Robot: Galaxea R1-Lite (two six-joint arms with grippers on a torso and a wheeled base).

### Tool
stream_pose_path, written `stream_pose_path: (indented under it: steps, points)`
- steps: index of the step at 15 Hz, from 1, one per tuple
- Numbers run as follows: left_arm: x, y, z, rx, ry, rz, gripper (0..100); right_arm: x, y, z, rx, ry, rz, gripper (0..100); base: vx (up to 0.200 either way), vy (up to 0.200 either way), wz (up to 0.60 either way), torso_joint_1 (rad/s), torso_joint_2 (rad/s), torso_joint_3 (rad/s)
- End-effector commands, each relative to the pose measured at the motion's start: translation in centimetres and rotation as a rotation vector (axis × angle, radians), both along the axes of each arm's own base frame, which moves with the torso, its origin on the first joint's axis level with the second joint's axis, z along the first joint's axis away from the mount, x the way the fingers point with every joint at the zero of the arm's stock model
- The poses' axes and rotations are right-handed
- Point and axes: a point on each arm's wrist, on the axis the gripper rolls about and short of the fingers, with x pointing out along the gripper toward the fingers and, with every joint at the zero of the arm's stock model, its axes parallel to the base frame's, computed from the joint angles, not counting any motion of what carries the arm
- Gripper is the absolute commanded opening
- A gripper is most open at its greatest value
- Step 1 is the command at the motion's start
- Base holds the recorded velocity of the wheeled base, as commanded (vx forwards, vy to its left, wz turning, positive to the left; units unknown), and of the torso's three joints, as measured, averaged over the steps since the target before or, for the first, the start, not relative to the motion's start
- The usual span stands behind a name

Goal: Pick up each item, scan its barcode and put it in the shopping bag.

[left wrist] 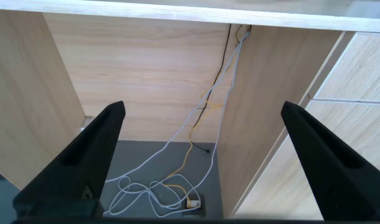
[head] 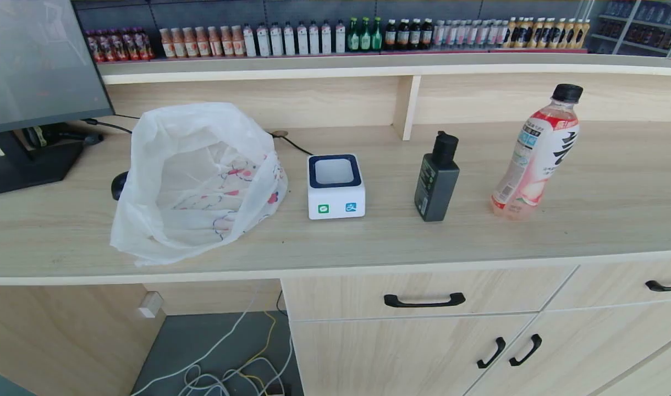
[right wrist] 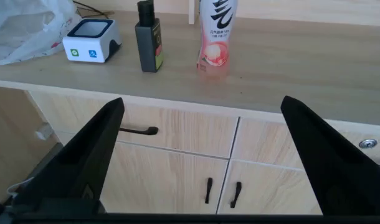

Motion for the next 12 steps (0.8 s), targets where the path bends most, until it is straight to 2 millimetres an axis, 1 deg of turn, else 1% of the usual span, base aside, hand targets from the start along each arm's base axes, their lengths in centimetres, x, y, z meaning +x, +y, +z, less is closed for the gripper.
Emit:
stream_pose_path:
  steps: [1,4,7,8,11,12]
  points:
    - [0.0,0.0,0.0,0.0,-0.001,0.0,100,2.9,0.1,2.2,-0.019,0.071,0.008,100,0.0,0.0,0.0,0.0,0.0,0.0]
    - [0.0,0.0,0.0,0.0,-0.001,0.0,100,4.5,0.2,2.8,-0.081,0.104,0.015,100,0.0,0.0,0.0,0.0,0.0,0.0]
    - [0.0,0.0,0.0,0.0,-0.001,0.0,100,5.5,0.9,3.1,-0.104,0.121,0.136,100,0.0,0.0,0.0,0.0,0.0,0.0]
    - [0.0,0.0,0.0,0.0,-0.001,0.0,100,6.0,1.0,3.2,-0.112,0.123,0.145,100,0.0,0.0,0.0,0.0,0.0,0.0]
    - [0.0,0.0,0.0,0.0,-0.001,0.0,100,7.6,1.7,3.4,-0.128,0.09,0.192,100,0.0,0.0,0.0,0.0,0.0,0.0]
    - [0.0,0.0,0.0,0.0,-0.001,0.0,100,8.6,2.2,3.7,-0.129,0.069,0.217,100,0.0,0.0,0.0,0.0,0.0,0.0]
